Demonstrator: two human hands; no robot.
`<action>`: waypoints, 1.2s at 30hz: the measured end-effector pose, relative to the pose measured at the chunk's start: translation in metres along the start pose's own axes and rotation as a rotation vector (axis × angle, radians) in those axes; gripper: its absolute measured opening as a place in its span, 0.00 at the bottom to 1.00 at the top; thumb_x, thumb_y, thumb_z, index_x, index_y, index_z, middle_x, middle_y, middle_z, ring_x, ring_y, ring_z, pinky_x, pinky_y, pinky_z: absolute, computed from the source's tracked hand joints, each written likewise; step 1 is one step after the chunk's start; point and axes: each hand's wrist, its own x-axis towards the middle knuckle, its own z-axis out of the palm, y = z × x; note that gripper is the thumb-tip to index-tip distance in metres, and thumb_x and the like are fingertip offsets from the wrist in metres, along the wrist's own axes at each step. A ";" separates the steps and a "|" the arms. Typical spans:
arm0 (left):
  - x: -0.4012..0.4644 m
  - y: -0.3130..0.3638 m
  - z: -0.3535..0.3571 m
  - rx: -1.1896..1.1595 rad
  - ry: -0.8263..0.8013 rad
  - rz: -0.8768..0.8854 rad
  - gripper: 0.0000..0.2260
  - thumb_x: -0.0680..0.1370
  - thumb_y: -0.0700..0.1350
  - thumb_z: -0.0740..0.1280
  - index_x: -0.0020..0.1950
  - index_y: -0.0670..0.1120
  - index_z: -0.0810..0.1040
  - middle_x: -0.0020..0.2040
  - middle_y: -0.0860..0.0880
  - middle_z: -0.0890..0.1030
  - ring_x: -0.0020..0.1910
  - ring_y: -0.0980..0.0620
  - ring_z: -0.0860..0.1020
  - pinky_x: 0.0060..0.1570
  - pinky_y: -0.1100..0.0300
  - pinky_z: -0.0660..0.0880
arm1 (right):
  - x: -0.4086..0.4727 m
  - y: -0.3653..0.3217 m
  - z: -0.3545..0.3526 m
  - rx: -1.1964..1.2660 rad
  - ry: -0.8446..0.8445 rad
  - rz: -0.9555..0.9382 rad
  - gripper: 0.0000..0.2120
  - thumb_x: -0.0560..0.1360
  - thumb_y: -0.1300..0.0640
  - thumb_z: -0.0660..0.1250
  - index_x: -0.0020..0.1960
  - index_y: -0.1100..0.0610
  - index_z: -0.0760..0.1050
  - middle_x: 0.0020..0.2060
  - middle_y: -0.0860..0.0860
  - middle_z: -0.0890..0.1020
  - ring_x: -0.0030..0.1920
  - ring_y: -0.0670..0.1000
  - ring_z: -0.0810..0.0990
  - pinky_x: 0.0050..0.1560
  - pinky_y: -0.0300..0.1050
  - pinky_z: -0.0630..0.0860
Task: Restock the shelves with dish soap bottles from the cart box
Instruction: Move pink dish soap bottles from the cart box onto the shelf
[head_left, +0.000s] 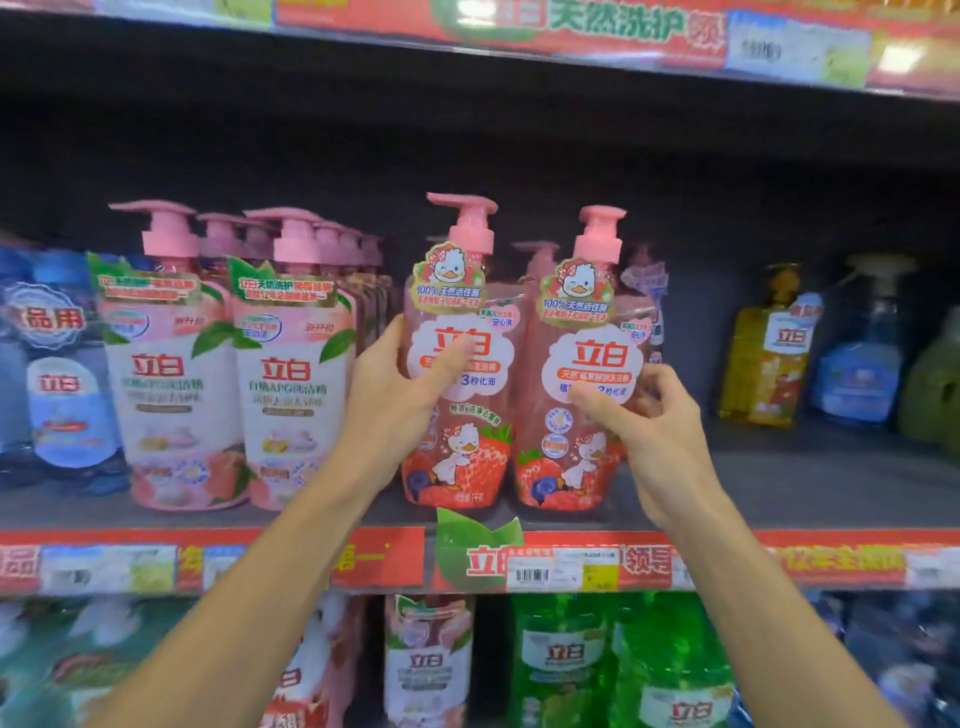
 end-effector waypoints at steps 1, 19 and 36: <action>0.000 -0.003 0.001 -0.008 -0.005 -0.007 0.16 0.75 0.48 0.73 0.61 0.44 0.78 0.51 0.49 0.86 0.50 0.49 0.85 0.53 0.45 0.81 | -0.001 0.001 0.000 -0.010 0.006 0.003 0.29 0.57 0.50 0.79 0.54 0.56 0.74 0.46 0.50 0.87 0.47 0.50 0.87 0.41 0.43 0.81; -0.014 -0.022 0.001 0.382 0.047 0.131 0.35 0.74 0.66 0.66 0.75 0.52 0.62 0.62 0.58 0.78 0.59 0.63 0.77 0.59 0.60 0.75 | -0.012 0.015 -0.005 -0.324 0.043 -0.045 0.20 0.69 0.47 0.77 0.58 0.49 0.77 0.51 0.42 0.85 0.52 0.40 0.83 0.55 0.45 0.82; -0.040 -0.016 0.008 0.766 0.093 0.102 0.51 0.68 0.66 0.73 0.79 0.46 0.49 0.71 0.47 0.66 0.69 0.44 0.71 0.61 0.44 0.73 | -0.024 0.007 0.007 -0.665 0.102 -0.070 0.37 0.64 0.40 0.79 0.67 0.44 0.65 0.59 0.40 0.79 0.60 0.47 0.78 0.62 0.53 0.77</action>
